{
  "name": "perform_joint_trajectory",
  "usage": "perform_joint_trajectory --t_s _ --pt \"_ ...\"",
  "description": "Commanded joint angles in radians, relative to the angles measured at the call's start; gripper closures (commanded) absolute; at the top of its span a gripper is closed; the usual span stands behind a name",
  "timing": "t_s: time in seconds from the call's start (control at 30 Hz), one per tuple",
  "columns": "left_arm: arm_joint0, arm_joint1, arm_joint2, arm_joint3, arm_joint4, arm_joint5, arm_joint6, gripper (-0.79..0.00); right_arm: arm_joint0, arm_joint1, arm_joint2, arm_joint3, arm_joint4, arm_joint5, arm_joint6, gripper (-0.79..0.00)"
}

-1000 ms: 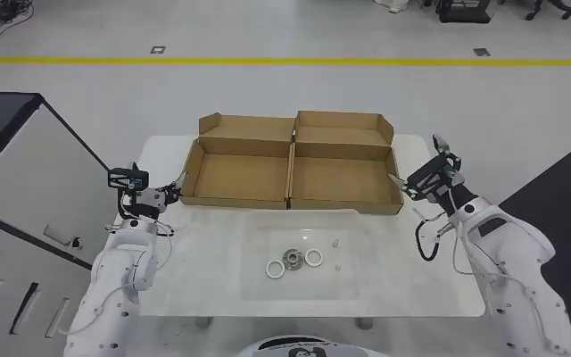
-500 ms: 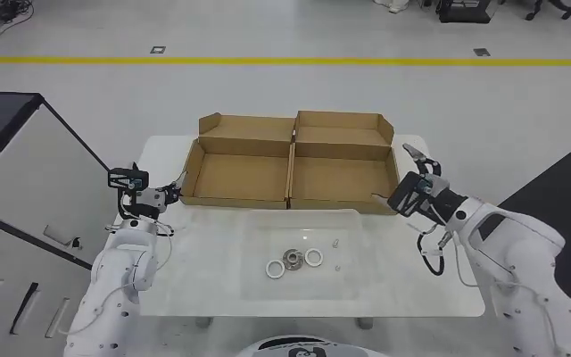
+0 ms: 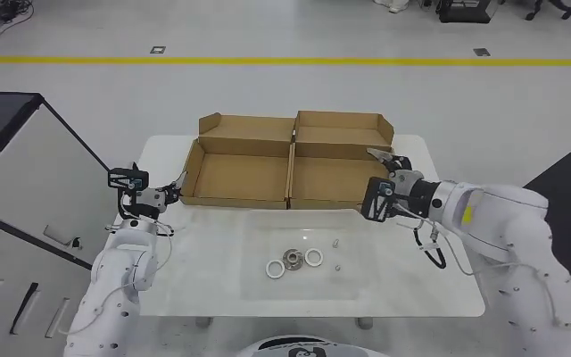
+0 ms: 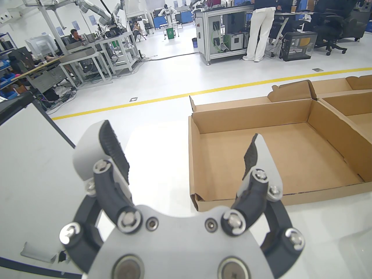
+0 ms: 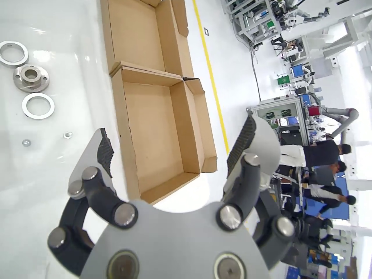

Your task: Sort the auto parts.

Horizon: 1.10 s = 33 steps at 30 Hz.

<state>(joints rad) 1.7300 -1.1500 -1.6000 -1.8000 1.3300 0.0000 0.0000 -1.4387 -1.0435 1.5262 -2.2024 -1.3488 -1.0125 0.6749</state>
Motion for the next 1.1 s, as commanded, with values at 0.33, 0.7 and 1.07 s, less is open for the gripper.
perform_joint_trajectory --t_s 0.33,0.7,1.07 --pt "0.0 0.0 0.0 0.0 0.0 0.0 0.0 -0.785 0.22 0.096 -0.221 0.109 0.167 0.002 0.135 -0.785" --pt "0.0 0.0 0.0 0.0 0.0 0.0 0.0 -0.785 0.39 0.237 -0.506 0.156 0.269 0.076 0.209 -0.785" --pt "0.0 0.0 0.0 0.0 0.0 0.0 0.0 -0.785 0.671 0.353 -0.842 0.163 0.544 0.231 0.364 -0.785"
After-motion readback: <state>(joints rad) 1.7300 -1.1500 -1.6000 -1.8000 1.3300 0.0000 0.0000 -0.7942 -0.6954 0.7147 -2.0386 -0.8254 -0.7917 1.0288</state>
